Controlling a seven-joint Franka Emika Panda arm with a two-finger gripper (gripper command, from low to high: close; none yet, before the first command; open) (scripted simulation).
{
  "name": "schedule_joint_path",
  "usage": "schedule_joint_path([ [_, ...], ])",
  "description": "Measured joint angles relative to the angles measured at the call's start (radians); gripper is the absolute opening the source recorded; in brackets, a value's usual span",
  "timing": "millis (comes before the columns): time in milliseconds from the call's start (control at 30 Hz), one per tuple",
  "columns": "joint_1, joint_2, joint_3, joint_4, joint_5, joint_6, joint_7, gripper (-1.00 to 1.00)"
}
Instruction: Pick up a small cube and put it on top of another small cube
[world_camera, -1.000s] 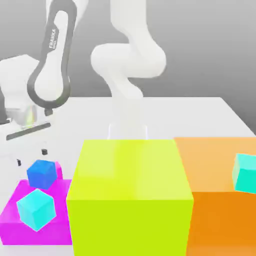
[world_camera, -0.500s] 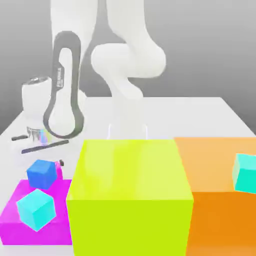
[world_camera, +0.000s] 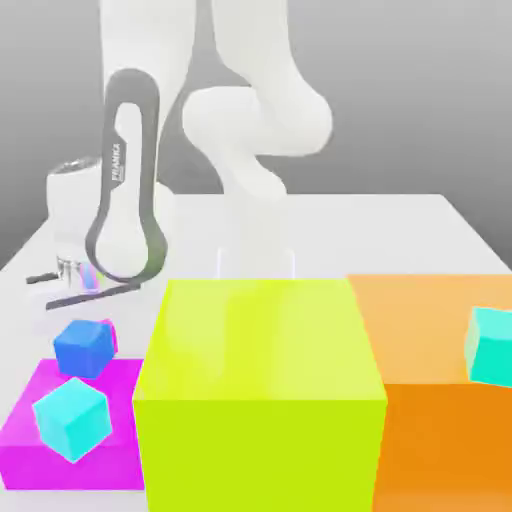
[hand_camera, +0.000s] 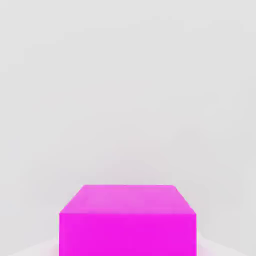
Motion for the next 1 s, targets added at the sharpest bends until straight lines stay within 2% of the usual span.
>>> schedule_joint_path([
  [133,0.188,-0.057,-0.233,-0.033,-0.201,-0.016,0.154,-1.0],
  [267,0.451,-0.109,-0.548,-0.061,-0.412,-0.034,0.309,-1.0],
  [933,0.446,-0.108,-0.543,-0.061,-0.415,-0.013,0.311,-1.0],
  [967,0.473,-0.15,-0.61,-0.04,-0.502,-0.094,0.271,-1.0],
  [1000,0.453,-0.173,-0.618,-0.014,-0.533,-0.17,0.198,-1.0],
])
